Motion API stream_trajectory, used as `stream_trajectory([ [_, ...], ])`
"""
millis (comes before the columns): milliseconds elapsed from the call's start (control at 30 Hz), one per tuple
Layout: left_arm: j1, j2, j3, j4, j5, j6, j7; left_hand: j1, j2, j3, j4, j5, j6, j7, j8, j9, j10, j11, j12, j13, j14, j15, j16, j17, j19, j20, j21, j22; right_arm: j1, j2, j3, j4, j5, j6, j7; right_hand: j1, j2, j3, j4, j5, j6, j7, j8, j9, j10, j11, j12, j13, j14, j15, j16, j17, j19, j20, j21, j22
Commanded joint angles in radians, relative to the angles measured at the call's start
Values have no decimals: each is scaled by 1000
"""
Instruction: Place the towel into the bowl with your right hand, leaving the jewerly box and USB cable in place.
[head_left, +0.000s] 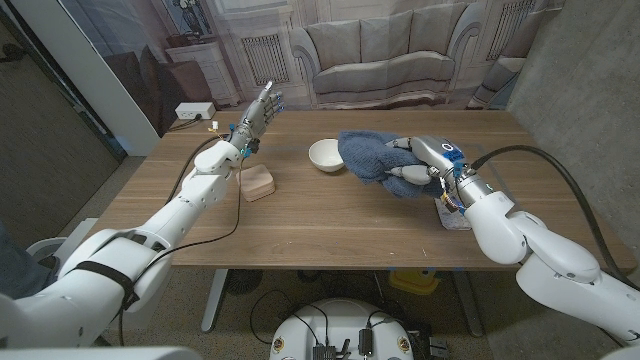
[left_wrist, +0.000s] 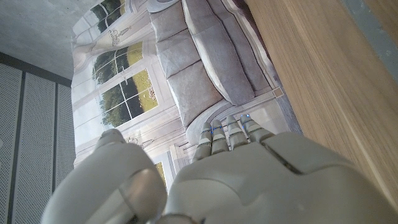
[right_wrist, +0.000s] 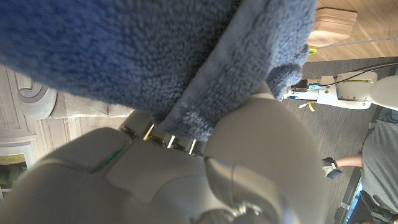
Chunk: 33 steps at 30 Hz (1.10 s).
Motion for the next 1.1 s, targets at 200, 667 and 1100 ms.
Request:
stream_trajectory([
  [200, 11, 7, -6, -23, -5, -4, 2, 4, 4, -8, 1, -3, 11, -2, 1, 3, 4, 1, -3, 1, 3, 3, 8, 2, -1, 5, 7, 5, 56, 3, -11, 19, 2, 34, 28, 125, 121, 4, 0, 1, 6, -1, -6, 5, 4, -2, -7, 2, -4, -110, -6, 2, -9, -107, 5, 4],
  [667, 36, 23, -6, -76, -3, 15, 25, 5, 5, -10, 1, -3, 15, -4, 2, 3, 7, -5, -2, 0, 4, 1, 9, 2, -1, 4, 8, 5, 120, 12, -29, 77, 41, 70, 56, 127, 124, 3, 2, -1, 8, 0, -9, 5, 4, -2, -11, 2, -3, -110, -6, 3, -11, -106, 7, 5],
  [1100, 63, 43, -12, -122, -2, 30, 51, 6, 6, -12, 0, -3, 18, -4, 2, 3, 9, -5, -2, 0, 5, 2, 9, 2, -2, 5, 7, 5, 192, 22, -75, 137, 54, 102, 64, 125, 124, 0, 5, -2, 8, -1, -11, 6, 4, -1, -14, 3, -4, -109, -7, 3, -13, -105, 9, 5],
])
